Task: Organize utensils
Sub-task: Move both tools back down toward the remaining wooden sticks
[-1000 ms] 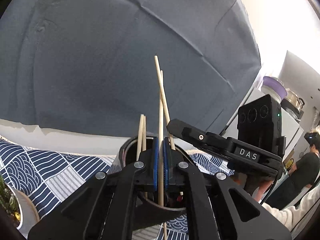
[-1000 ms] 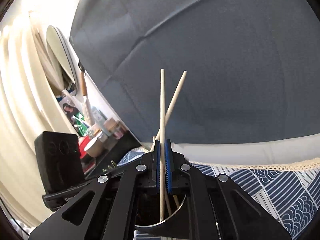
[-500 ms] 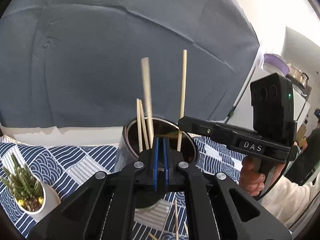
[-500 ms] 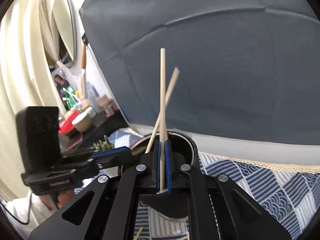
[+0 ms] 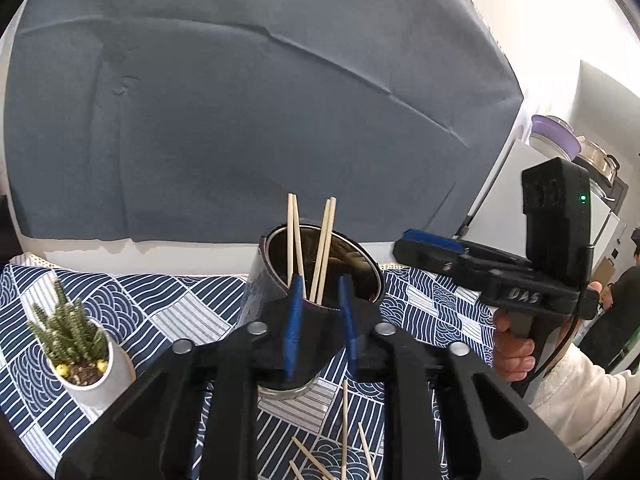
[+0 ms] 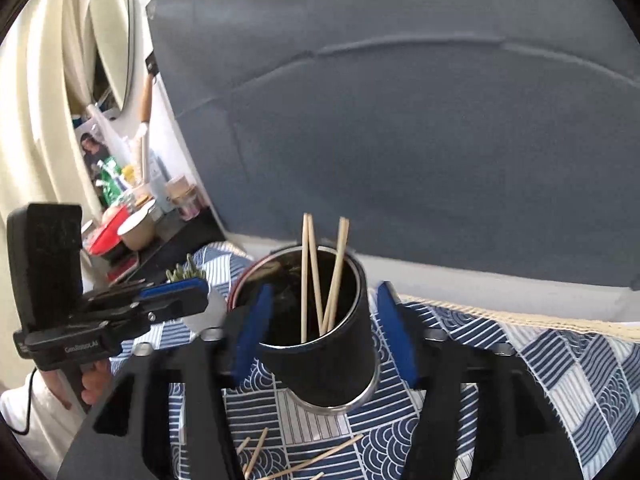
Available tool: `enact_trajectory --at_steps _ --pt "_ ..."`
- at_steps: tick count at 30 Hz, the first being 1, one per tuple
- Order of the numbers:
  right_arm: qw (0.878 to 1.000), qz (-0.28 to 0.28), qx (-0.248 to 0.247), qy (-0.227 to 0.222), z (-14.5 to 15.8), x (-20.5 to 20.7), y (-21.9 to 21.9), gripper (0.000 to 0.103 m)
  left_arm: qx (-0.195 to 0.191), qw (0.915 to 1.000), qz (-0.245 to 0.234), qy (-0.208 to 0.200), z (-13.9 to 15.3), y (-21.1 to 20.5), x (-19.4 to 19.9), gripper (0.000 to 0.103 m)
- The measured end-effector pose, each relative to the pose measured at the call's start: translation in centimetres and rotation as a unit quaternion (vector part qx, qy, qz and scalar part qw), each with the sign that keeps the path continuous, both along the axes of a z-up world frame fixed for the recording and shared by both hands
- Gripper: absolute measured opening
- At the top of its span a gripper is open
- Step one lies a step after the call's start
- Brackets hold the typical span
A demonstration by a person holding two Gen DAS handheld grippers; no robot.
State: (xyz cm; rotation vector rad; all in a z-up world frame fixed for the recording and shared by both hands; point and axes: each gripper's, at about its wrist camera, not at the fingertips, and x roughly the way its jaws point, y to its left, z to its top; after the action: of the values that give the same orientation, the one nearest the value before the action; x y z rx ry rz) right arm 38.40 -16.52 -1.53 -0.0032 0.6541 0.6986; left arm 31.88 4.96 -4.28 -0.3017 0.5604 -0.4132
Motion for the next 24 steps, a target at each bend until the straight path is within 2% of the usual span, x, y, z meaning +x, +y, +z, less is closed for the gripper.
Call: enact_trajectory --at_steps 1,2,5,7,9,10,12,15,20,24 --pt "1.000 -0.006 -0.001 0.000 0.3 -0.3 -0.3 0.060 -0.001 1.0000 0.002 0.000 0.2 0.2 -0.3 0.028" --pt "1.000 -0.012 -0.003 0.000 0.6 -0.6 -0.5 0.067 -0.002 1.0000 0.005 -0.001 0.4 0.3 -0.7 0.037" --pt "1.000 -0.026 -0.002 0.002 1.5 -1.5 -0.7 0.077 0.006 0.9998 0.018 0.001 1.1 0.8 -1.8 0.072" --pt "0.999 -0.034 -0.001 0.003 2.0 -2.4 -1.1 0.081 0.005 0.9997 0.025 -0.001 1.5 1.2 -2.6 0.074" --pt "0.999 -0.044 -0.005 -0.002 2.6 -3.2 -1.2 0.085 -0.001 0.9995 0.031 -0.001 1.8 1.7 -3.4 0.085" --pt "0.999 -0.053 -0.010 -0.007 3.0 -3.7 -1.2 0.086 0.000 0.9993 0.038 -0.003 2.0 1.9 -3.9 0.085" --pt "0.997 -0.069 -0.019 -0.017 3.6 -4.8 -1.3 0.088 0.014 0.9987 0.048 0.003 2.2 2.2 -4.6 0.098" --pt "0.996 -0.081 -0.024 -0.021 4.2 -5.9 -1.5 0.089 0.039 0.9975 0.059 0.008 2.5 2.6 -5.8 0.097" --pt "0.995 -0.095 -0.029 -0.018 4.5 -8.0 -1.8 0.091 0.048 0.9963 0.067 0.024 2.2 3.8 -8.2 0.097" --pt "0.994 -0.101 -0.035 -0.005 3.9 -9.7 -2.1 0.091 0.072 0.9944 0.062 0.046 1.3 4.2 -10.0 0.097"
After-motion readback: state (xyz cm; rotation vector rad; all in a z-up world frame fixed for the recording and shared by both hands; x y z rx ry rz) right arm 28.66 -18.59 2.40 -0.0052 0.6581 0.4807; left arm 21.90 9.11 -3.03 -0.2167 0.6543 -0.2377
